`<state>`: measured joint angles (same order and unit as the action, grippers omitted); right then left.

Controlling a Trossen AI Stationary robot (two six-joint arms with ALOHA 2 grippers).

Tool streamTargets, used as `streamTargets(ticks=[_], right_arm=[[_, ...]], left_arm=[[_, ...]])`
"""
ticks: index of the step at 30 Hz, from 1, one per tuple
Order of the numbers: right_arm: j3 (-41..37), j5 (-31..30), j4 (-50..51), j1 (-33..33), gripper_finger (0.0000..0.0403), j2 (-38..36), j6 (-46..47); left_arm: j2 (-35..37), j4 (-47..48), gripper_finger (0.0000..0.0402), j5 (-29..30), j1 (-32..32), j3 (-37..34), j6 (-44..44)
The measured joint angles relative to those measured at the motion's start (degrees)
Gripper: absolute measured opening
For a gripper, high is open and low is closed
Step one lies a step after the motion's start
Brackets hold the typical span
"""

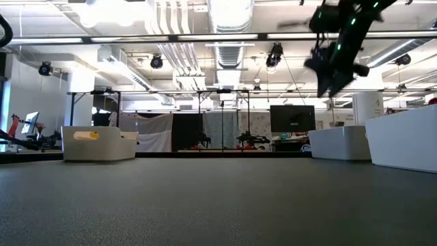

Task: Sort produce into baskets
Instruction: Put the purple eggplant into the gray bin

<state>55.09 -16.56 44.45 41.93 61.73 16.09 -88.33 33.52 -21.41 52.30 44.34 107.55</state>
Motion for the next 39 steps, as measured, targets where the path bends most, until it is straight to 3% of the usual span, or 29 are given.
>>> streamTargets(ticks=[4, 7, 12, 16, 20, 26, 31, 39], right_arm=[[0.0, -0.02, -2.23, -8.46, 0.019, -6.65, 1.66], [-0.11, 0.0, -5.93, -15.88, 0.0184, -10.2, 2.59], [-1.52, -0.02, -13.54, -27.71, 0.0177, -12.2, 2.86], [-2.14, 0.02, -16.97, -36.71, 0.0172, -10.12, 3.64], [-2.19, 0.0, -16.97, -45.39, 0.0171, -6.77, 6.07], [-2.19, 0.06, -12.39, -55.02, 0.0178, -4.53, 15.47], [-2.19, 0.16, -7.68, -60.25, 0.0183, -2.15, 24.27], [-2.19, 0.31, -7.85, -64.34, 0.0194, 4.75, 26.8]], left_arm=[[1.36, 2.0, 0.0135, 2.86, -1.27, 0.0, -2.22], [3.78, 5.3, 0.0122, 9.83, -4.57, 1.02, -8.53], [6.53, 11.27, 0.0137, 24.55, -16.42, 4.49, -27.96], [5.34, 5.04, 0.014, 31.11, -30.11, 6.5, -48.27], [1.07, -5.37, 0.014, 31.61, -43.17, 8.23, -65.57], [-7.21, -13.57, 0.0141, 31.33, -55.43, 14.1, -79.26], [-16.32, -17.21, 0.0141, 31.06, -58.34, 22.19, -82.62], [-28.63, -14.06, 0.0147, 29.92, -58.41, 35.62, -86.28]])
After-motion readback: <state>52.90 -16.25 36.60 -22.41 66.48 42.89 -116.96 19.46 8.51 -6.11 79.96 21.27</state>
